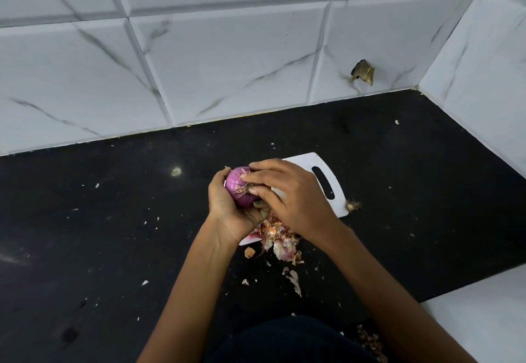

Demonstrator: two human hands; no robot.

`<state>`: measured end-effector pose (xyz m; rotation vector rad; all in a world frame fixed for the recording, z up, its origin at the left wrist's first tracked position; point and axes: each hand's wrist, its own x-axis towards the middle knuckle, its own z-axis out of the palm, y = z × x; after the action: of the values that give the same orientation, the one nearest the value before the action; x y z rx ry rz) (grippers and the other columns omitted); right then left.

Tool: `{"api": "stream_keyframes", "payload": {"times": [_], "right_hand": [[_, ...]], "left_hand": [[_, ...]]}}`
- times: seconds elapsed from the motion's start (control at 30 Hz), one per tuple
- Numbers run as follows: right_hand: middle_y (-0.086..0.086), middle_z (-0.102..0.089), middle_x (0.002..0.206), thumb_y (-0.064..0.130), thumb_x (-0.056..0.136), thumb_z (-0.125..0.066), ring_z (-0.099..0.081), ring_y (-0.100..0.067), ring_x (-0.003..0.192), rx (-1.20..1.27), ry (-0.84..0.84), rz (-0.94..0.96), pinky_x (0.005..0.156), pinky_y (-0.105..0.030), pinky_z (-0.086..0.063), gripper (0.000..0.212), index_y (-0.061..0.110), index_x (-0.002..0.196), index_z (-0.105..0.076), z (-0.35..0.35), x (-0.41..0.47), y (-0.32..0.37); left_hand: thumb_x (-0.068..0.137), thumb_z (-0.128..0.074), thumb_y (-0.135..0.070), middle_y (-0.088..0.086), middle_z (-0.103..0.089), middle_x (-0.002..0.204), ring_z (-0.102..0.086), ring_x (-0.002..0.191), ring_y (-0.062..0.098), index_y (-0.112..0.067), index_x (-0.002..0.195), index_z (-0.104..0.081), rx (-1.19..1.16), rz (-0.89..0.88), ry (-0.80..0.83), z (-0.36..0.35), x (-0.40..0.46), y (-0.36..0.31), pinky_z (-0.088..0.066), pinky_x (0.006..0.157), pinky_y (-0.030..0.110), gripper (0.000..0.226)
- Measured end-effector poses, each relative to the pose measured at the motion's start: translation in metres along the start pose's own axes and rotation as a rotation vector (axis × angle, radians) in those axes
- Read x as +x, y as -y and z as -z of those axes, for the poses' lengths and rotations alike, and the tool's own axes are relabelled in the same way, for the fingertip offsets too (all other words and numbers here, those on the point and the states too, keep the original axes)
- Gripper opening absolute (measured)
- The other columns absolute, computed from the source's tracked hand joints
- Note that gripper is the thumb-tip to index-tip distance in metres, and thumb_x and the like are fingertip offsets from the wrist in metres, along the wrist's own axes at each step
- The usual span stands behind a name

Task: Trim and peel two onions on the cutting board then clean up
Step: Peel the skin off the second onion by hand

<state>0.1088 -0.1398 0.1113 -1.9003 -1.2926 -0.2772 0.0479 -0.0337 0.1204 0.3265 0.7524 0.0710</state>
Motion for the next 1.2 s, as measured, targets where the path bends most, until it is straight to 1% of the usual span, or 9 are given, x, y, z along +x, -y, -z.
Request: {"api": "stream_keyframes", "payload": {"times": [0.17,0.23,0.3,0.37,0.57,0.7,0.9,1.07,1.2], "right_hand": [[-0.007,-0.069,0.103,0.01,0.082,-0.068,-0.065,-0.02,0.097,0.026,0.005,-0.021,0.081,-0.035,-0.055,0.007,0.006,0.088,-0.067,0.0015,-0.0021,0.0011],[-0.003,-0.068,0.102,0.012,0.082,-0.07,-0.063,-0.016,0.097,0.115,0.017,-0.101,0.08,-0.034,-0.054,0.013,0.009,0.094,-0.065,0.0031,-0.0013,0.0006],[-0.001,-0.066,0.106,0.014,0.081,-0.069,-0.061,-0.013,0.099,0.185,0.042,-0.16,0.082,-0.032,-0.054,0.029,0.011,0.11,-0.065,0.0054,0.001,-0.0001],[-0.004,-0.066,0.108,0.015,0.081,-0.067,-0.061,-0.014,0.1,0.187,0.063,-0.15,0.085,-0.03,-0.052,0.035,0.011,0.116,-0.066,0.0066,0.0028,-0.0011],[-0.007,-0.069,0.099,0.015,0.079,-0.068,-0.064,-0.019,0.094,0.141,0.026,-0.121,0.079,-0.034,-0.055,0.019,0.004,0.094,-0.07,0.0071,0.0027,-0.0004],[-0.007,-0.069,0.1,0.013,0.08,-0.068,-0.064,-0.019,0.097,0.121,0.034,-0.097,0.082,-0.037,-0.055,0.01,0.006,0.086,-0.07,0.0074,0.0015,-0.0013],[-0.005,-0.068,0.106,0.015,0.08,-0.069,-0.063,-0.012,0.097,0.19,0.034,-0.157,0.081,-0.03,-0.055,0.032,0.01,0.111,-0.069,0.0079,0.0041,0.0],[-0.01,-0.07,0.101,0.014,0.077,-0.069,-0.066,-0.02,0.095,0.171,0.0,-0.135,0.077,-0.038,-0.058,0.023,0.004,0.097,-0.072,0.0071,0.004,0.0011],[-0.01,-0.071,0.097,0.012,0.077,-0.068,-0.067,-0.021,0.091,0.105,-0.009,-0.091,0.079,-0.035,-0.056,0.015,0.003,0.089,-0.072,0.0065,0.0037,0.0031]], "left_hand": [[0.093,-0.041,-0.045,0.005,-0.06,0.063,-0.046,0.057,0.01,-0.008,0.082,-0.06,0.028,-0.001,-0.003,-0.0003,-0.0007,-0.0006,-0.033,0.057,0.019,0.042],[0.093,-0.04,-0.045,0.006,-0.061,0.06,-0.047,0.054,0.01,-0.008,0.079,-0.06,0.046,-0.005,0.002,-0.0005,-0.0007,0.0004,-0.033,0.053,0.018,0.044],[0.093,-0.04,-0.045,0.006,-0.062,0.059,-0.046,0.051,0.009,-0.008,0.08,-0.058,0.06,-0.003,0.008,-0.0011,-0.0008,0.0018,-0.035,0.045,0.018,0.044],[0.093,-0.04,-0.046,0.008,-0.063,0.059,-0.048,0.048,0.01,-0.007,0.08,-0.058,0.065,-0.004,0.009,-0.0017,-0.0008,0.0021,-0.035,0.041,0.016,0.044],[0.093,-0.042,-0.044,0.005,-0.064,0.061,-0.048,0.042,0.009,-0.01,0.08,-0.059,0.043,-0.005,0.022,-0.0014,0.0001,0.0031,-0.035,0.04,0.016,0.04],[0.092,-0.043,-0.044,0.003,-0.06,0.06,-0.047,0.042,0.009,-0.009,0.079,-0.059,0.031,-0.003,0.021,-0.0006,0.0006,0.0028,-0.035,0.04,0.016,0.041],[0.093,-0.042,-0.044,0.005,-0.063,0.061,-0.047,0.043,0.009,-0.008,0.08,-0.058,0.033,-0.01,0.017,-0.0016,0.0005,0.0021,-0.035,0.041,0.015,0.042],[0.093,-0.042,-0.043,0.004,-0.063,0.06,-0.048,0.041,0.009,-0.009,0.078,-0.059,0.022,-0.012,0.025,-0.0018,-0.0002,0.0014,-0.036,0.04,0.015,0.041],[0.092,-0.044,-0.044,0.002,-0.06,0.058,-0.049,0.041,0.009,-0.01,0.079,-0.059,0.025,-0.013,0.014,-0.0006,0.0009,0.0019,-0.036,0.04,0.016,0.039]]}}
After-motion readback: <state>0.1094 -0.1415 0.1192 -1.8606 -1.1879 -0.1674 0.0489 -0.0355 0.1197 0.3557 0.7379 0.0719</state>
